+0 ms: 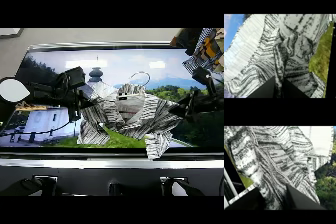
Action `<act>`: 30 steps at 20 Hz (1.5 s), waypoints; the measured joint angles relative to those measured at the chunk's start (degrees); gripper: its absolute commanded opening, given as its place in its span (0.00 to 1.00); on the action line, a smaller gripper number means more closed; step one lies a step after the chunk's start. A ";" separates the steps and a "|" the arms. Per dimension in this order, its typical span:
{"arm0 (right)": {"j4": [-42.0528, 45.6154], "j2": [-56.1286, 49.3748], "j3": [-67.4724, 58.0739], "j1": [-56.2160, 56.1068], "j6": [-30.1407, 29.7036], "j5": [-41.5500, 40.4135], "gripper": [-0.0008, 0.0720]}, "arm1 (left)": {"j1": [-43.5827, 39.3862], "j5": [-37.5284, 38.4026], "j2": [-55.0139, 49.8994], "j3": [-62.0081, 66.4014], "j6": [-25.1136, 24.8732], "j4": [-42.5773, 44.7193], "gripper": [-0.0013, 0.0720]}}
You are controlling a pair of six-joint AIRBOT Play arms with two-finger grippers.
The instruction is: Fold the clothes and pants, and hang the long-sleeved shirts on hangers.
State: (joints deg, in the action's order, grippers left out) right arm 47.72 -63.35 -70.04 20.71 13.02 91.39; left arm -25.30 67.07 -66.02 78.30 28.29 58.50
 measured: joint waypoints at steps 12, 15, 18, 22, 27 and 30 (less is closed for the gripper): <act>-0.33 9.16 0.07 0.09 10.49 5.03 0.05 | -0.07 -1.70 0.02 0.02 4.33 0.33 0.53; 1.86 16.02 0.07 0.09 16.72 3.98 0.05 | -0.07 -6.03 0.02 0.02 15.93 3.23 0.85; 6.51 22.73 0.07 0.09 23.74 2.05 0.05 | 1.03 -11.32 0.22 0.33 32.41 9.03 1.00; 13.11 30.56 0.07 0.09 35.10 -0.87 0.05 | 7.45 -17.97 1.75 2.10 58.25 13.84 1.00; 18.36 35.15 0.07 0.09 56.13 -3.02 0.05 | 14.25 -17.84 4.42 3.06 73.09 14.91 1.00; 26.51 35.43 -1.16 0.09 69.20 -6.91 0.05 | 14.99 -16.90 5.09 3.19 75.82 14.01 1.00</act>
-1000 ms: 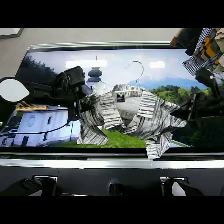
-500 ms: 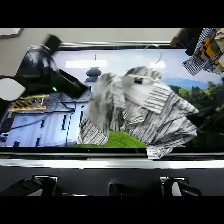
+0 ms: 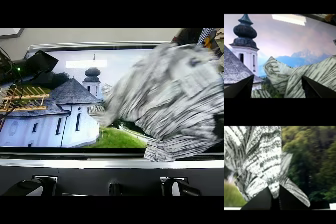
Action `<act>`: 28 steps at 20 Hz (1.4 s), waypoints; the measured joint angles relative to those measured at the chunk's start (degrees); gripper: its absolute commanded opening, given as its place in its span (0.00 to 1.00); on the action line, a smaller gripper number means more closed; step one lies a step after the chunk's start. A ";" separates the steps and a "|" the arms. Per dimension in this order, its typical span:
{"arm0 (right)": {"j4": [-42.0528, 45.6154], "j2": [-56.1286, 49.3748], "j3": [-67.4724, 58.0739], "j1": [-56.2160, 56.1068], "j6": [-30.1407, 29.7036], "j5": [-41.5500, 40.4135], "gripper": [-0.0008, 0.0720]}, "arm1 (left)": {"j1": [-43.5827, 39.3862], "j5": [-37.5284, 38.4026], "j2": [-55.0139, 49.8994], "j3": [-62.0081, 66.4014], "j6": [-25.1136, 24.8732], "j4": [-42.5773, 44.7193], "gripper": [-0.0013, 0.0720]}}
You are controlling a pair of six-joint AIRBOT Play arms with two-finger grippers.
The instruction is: Fold the clothes and pants, and hang the long-sleeved shirts on hangers.
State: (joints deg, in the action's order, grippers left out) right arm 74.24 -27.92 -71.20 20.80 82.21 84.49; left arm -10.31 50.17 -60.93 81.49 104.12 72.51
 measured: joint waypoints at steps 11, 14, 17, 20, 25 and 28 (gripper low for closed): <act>48.00 -27.12 -33.31 0.04 19.10 8.15 0.05 | -0.59 0.81 0.28 -0.04 1.99 -1.09 1.00; 55.25 -32.76 -38.80 0.04 21.59 5.90 0.05 | -0.59 0.83 0.28 -0.07 1.99 -1.14 1.00; 61.55 -36.39 -42.45 0.04 26.36 -0.48 0.05 | -0.59 0.83 0.28 -0.04 1.99 -1.14 1.00; 66.62 -38.64 -43.95 0.09 30.97 -6.49 0.05 | -0.59 0.83 0.28 -0.04 1.99 -1.14 1.00; 72.26 -41.88 -44.65 0.11 35.36 -11.54 0.05 | -0.59 0.85 0.28 -0.07 1.99 -1.14 1.00; 73.64 -42.88 -44.81 0.79 38.21 -14.19 0.05 | -0.59 0.90 0.28 -0.04 2.01 -1.14 1.00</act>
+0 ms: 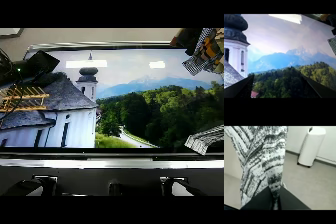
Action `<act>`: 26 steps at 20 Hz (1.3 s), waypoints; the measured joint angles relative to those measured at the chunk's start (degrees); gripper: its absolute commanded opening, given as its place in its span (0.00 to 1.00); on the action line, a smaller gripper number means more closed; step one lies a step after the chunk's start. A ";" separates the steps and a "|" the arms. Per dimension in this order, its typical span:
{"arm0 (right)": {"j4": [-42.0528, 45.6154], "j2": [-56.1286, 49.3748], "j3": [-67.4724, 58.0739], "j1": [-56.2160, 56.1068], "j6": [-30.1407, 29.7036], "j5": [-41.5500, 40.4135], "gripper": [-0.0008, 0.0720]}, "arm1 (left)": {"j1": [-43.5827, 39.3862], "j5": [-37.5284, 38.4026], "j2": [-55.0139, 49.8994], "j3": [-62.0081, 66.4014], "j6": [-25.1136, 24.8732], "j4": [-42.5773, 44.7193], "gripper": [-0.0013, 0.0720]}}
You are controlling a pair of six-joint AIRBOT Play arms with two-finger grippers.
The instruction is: Fold the clothes and pants, and hang the long-sleeved shirts on hangers.
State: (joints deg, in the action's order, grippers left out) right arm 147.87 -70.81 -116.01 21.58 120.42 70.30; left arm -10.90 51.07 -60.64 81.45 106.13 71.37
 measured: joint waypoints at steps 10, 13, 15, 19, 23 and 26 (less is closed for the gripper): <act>-6.80 -0.11 -1.68 12.87 2.29 -5.05 0.05 | -0.59 1.51 0.00 -0.55 -0.04 -0.02 1.00; -6.29 -0.57 -1.77 13.55 2.40 -6.62 0.05 | -1.36 1.79 0.00 -1.01 -0.04 -0.02 1.00; -5.60 -0.74 -1.84 14.25 3.21 -7.76 0.05 | -1.79 1.95 0.00 -1.14 -0.04 0.00 1.00; -7.63 -0.94 -1.84 19.65 5.14 -9.31 0.05 | -2.25 2.08 0.00 -1.25 -0.04 0.00 1.00; -17.92 -1.36 -1.84 26.84 3.78 -9.51 0.05 | -2.36 2.08 0.00 -1.25 -0.02 0.00 1.00; -22.82 -1.38 -1.88 29.24 2.62 -9.22 0.05 | -2.38 2.10 0.00 -1.25 -0.02 0.02 1.00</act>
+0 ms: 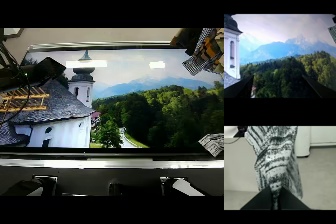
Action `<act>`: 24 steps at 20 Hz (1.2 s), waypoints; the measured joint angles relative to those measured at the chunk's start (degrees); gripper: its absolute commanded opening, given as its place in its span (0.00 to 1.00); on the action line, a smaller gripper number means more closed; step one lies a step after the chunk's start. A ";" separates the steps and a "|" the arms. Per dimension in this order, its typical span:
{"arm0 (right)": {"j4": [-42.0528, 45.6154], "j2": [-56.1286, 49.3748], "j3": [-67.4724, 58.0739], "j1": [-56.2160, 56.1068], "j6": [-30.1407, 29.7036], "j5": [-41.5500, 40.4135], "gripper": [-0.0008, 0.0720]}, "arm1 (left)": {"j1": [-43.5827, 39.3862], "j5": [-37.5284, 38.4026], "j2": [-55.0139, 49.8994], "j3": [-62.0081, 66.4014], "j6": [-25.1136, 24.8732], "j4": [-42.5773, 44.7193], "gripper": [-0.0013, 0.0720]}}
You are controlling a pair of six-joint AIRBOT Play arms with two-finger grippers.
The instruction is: Fold the clothes and pants, and hang the long-sleeved shirts on hangers.
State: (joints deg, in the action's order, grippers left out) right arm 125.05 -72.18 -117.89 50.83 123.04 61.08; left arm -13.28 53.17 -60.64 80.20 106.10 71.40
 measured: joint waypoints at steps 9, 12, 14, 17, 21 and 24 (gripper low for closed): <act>-5.46 4.59 0.04 1.33 -0.83 1.81 0.60 | 0.00 0.00 0.00 0.00 0.00 -0.02 1.00; -5.49 7.56 0.02 1.38 -1.09 1.90 0.60 | 0.00 0.00 0.02 0.00 0.00 -0.02 1.00; -5.55 9.60 0.02 1.38 -1.68 1.86 0.60 | 0.00 0.39 0.07 0.00 0.00 -0.02 1.00; -5.05 12.96 0.02 1.38 -2.10 1.51 0.60 | 0.00 2.43 0.37 0.00 -0.02 0.44 1.00; -7.52 17.16 -0.02 1.36 -1.40 -3.04 0.10 | 0.00 4.83 1.60 0.00 -0.11 4.52 0.99; -22.80 17.38 0.02 -0.46 -5.90 -5.42 0.05 | 0.00 5.42 2.10 0.00 -0.24 6.82 0.24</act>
State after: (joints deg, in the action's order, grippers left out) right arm 102.26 -54.81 -117.86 50.37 117.14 55.66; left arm -13.28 58.59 -58.54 80.20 105.86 78.22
